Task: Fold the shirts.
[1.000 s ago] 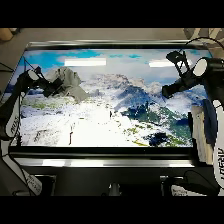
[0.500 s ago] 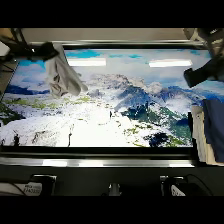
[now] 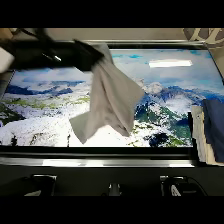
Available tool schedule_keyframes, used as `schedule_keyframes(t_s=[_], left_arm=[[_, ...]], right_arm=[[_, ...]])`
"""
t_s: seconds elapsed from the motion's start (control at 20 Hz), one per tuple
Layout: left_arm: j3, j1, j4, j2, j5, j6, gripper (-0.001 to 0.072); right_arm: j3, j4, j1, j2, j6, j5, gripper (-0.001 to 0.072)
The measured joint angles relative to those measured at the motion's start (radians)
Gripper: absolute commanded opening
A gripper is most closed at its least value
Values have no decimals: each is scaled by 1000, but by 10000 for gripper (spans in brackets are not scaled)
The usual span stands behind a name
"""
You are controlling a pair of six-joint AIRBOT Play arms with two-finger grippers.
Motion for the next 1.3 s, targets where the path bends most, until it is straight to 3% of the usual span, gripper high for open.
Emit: schedule_keyframes(t_s=[0.05, 0.1, 0.15, 0.4, 0.6, 0.8, 1.05, 1.3], left_arm=[[-43, -46, 5, -25, 1, 0, 39], [-91, -93, 11, -60, 8, 0, 271], [-133, -134, 11, -101, 23, -10, 699], [-186, -169, 2, -231, -52, -82, 720], [-229, 19, 134, -185, -253, -109, 720], [-504, 240, 155, -74, -367, -126, 718], [-873, 355, 35, 21, -303, -96, 718], [-1007, 331, -71, -7, -162, -74, 718]], right_arm=[[0, -7, 0, 11, 5, 27, 689], [0, -13, 0, 18, 7, 53, 689], [0, -18, 0, 19, 10, 79, 689], [-8, 12, 0, -76, -7, 178, 685], [-139, 178, 0, -247, -80, 233, 685], [-349, 374, 0, -409, -175, 213, 683], [-469, 455, 0, -508, -246, 201, 681], [-494, 364, -10, -529, -253, 179, 689]])
